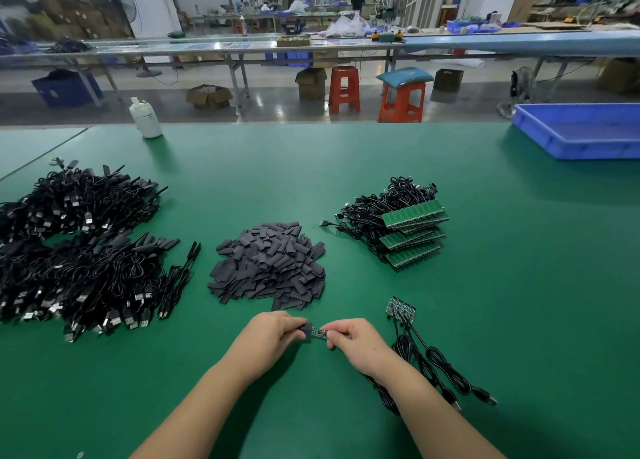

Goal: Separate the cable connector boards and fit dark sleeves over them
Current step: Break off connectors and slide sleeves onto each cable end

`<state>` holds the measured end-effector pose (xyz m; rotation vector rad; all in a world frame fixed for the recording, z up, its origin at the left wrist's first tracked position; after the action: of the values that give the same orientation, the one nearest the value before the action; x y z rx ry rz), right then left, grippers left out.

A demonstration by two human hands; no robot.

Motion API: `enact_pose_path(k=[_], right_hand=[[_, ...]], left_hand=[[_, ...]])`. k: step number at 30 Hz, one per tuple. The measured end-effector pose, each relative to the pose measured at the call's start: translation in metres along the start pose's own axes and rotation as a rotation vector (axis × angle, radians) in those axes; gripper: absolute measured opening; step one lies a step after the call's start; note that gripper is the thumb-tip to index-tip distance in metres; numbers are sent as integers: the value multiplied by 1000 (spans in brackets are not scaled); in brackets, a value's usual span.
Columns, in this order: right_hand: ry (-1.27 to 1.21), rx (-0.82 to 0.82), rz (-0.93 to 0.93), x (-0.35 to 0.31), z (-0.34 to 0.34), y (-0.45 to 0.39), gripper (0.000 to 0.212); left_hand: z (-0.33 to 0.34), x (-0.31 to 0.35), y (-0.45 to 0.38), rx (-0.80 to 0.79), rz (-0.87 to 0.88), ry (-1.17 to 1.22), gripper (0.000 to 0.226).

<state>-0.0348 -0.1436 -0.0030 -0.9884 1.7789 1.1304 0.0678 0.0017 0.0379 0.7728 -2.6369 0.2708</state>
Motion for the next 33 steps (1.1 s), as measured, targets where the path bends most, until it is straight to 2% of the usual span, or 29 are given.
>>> enact_pose_path(k=[8,14,22,26,33], right_hand=[[-33,13,0,-1,-1,1,19],[6,14,-1,0,-1,1,19],[23,7,-17,-2,-1,1,20],[13,2,-22,-2,-2,3,19],[-6,-17,-34,-1,-2,1,21]], left_hand=[[5,10,-7,-83,84,-259,24],[4,11,-8,-98,3,-166,27],[2,13,-4,-66,61,-179,27],[4,14,-5,-76,103,-272,27],[5,8,-6,-50,6,-149,29]])
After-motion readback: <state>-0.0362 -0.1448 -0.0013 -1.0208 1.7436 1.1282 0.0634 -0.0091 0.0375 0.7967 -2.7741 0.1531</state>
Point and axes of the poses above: each hand's wrist, its own y-axis away from the middle knuckle, its own z-axis out of the palm, x = y × z, the point moved 6 cm from there along -y, towards the middle knuckle, and after that the axes turned 3 degrees about -y, right-handed, at the moved point
